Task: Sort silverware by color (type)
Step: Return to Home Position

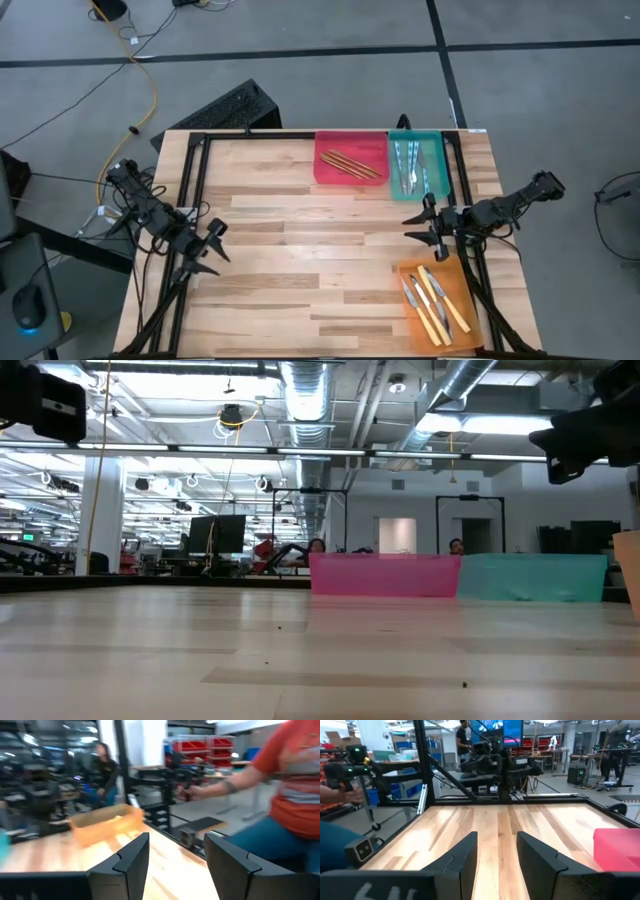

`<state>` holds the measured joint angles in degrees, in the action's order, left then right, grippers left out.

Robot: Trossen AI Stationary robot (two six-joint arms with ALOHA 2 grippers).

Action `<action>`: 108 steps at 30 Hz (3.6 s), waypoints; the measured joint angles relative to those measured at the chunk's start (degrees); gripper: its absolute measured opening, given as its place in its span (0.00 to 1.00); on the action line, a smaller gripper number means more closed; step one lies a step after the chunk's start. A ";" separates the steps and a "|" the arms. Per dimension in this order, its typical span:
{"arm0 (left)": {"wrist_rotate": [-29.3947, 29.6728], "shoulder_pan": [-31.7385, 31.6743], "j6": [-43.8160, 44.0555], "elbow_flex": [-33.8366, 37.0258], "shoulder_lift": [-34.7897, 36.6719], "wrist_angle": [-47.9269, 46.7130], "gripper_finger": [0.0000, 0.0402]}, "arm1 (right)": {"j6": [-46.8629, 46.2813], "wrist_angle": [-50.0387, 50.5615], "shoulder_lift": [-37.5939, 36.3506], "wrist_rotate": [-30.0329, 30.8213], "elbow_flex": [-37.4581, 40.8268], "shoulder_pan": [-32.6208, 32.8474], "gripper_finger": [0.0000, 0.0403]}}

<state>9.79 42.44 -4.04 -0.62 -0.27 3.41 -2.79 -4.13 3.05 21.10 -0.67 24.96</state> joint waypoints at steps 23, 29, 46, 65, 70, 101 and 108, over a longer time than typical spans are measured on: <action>3.48 0.00 10.90 0.04 0.00 0.10 0.43 | -0.22 1.10 0.00 -0.02 -0.06 0.01 0.40; 3.48 0.00 11.06 0.07 0.00 0.10 0.43 | -0.22 1.10 0.00 -0.02 -0.06 0.01 0.40; 3.48 0.01 11.18 0.09 0.00 0.10 0.43 | -0.24 1.12 0.00 -0.04 -0.02 0.01 0.40; 3.48 0.00 11.18 0.11 0.00 0.10 0.43 | -0.24 1.14 0.00 -0.06 0.01 0.01 0.40; 3.48 0.02 11.18 0.11 0.00 0.11 0.43 | -0.23 1.14 0.00 -0.06 0.01 0.01 0.40; 3.47 0.02 11.18 0.11 0.00 0.10 0.43 | -0.24 1.14 0.00 -0.06 0.05 0.01 0.40; 3.46 0.02 11.18 0.11 -0.02 0.10 0.43 | -0.24 1.14 0.00 -0.06 0.05 0.03 0.40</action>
<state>13.26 42.46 7.14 -0.51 -0.30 3.51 -3.03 -2.98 3.05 21.04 -0.62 24.99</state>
